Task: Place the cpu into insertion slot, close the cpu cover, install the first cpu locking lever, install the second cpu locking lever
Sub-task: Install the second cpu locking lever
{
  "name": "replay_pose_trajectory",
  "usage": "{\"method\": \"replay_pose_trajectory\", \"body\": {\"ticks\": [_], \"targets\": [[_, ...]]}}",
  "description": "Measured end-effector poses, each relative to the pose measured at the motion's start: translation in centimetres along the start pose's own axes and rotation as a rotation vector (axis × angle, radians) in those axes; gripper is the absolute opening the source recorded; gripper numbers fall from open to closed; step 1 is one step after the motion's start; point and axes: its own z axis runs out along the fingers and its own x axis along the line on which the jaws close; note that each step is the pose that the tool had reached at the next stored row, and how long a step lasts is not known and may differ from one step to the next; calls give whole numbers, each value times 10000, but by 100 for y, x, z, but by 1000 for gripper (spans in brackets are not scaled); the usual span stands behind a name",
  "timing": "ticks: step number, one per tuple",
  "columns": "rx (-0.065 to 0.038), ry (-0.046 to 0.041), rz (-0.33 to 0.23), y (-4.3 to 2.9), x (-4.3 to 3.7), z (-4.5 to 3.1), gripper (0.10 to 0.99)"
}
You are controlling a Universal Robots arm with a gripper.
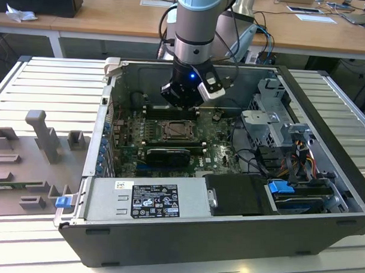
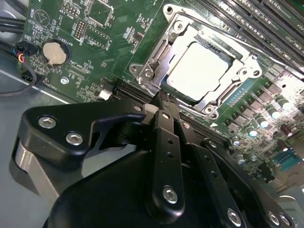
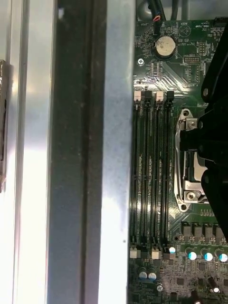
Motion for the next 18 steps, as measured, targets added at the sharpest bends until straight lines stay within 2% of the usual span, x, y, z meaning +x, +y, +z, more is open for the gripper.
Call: {"method": "replay_pose_trajectory", "body": {"ticks": [4,8,11,15,18], "targets": [[0,-1,0,-40,1,-5,106],[0,-1,0,-39,0,-81,106],[-2,-1,0,-56,1,-95,106],[-1,-1,0,-154,5,-103,106],[-1,0,1,-260,10,-112,106]]}}
